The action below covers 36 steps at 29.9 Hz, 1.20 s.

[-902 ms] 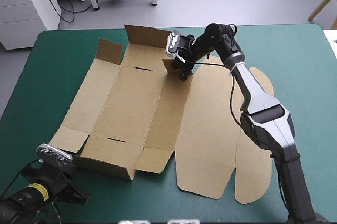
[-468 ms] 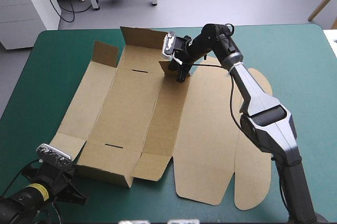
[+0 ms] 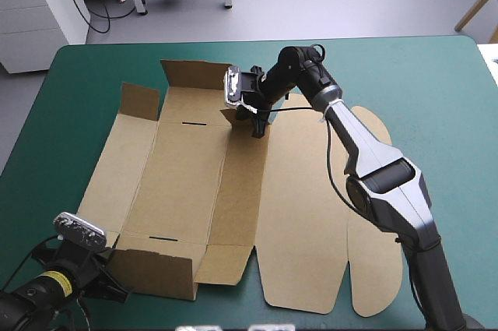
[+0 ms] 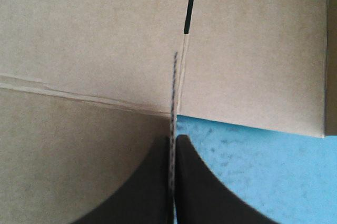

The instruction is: Fold the box

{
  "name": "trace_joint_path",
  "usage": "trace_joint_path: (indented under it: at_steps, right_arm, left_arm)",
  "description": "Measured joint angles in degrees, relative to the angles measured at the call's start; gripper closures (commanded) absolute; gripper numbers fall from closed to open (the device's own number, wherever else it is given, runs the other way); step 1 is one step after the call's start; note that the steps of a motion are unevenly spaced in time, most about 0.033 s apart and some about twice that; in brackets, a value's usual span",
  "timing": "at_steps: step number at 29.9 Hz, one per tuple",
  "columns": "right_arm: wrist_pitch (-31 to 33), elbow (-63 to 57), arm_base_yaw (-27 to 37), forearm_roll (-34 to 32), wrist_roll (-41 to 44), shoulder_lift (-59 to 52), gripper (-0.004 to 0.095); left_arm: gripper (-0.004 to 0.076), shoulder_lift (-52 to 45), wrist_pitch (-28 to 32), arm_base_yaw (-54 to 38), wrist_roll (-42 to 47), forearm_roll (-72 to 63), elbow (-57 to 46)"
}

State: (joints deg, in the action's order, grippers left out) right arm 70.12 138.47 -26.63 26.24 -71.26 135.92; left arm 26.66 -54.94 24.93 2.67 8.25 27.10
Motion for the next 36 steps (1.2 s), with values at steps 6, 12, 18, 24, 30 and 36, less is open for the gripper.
trace_joint_path:
  at_steps: [6,12,18,24,30,36]
  right_arm:
    - [-0.1,-0.1,-0.3,-0.2,-1.9,0.0,0.0928]
    - [-0.2,-0.1,-0.3,-0.2,-4.7,0.0,0.0910]
    - [-0.2,-0.1,-0.3,-0.3,-5.4,0.0,0.0559]
    - [-0.2,-0.1,-0.3,-0.1,-4.5,0.0,0.0255]
    - [-0.2,-0.1,-0.3,0.3,1.9,-0.7,0.0280]
    - [0.0,0.0,-0.3,-3.6,14.7,-4.5,0.0334]
  left_arm:
    - [0.0734,0.0,0.0,0.0,0.0,0.0,0.0]
    - [0.0734,0.0,0.0,0.0,0.0,-0.1,0.0]
    - [0.0734,0.0,0.0,0.0,0.0,-0.1,0.0]
    - [0.0734,0.0,0.0,0.0,0.0,-0.1,0.0]
    - [0.0734,0.0,0.0,0.0,0.0,-0.1,0.0]
    - [0.0734,0.0,0.0,0.0,0.0,-0.1,0.0]
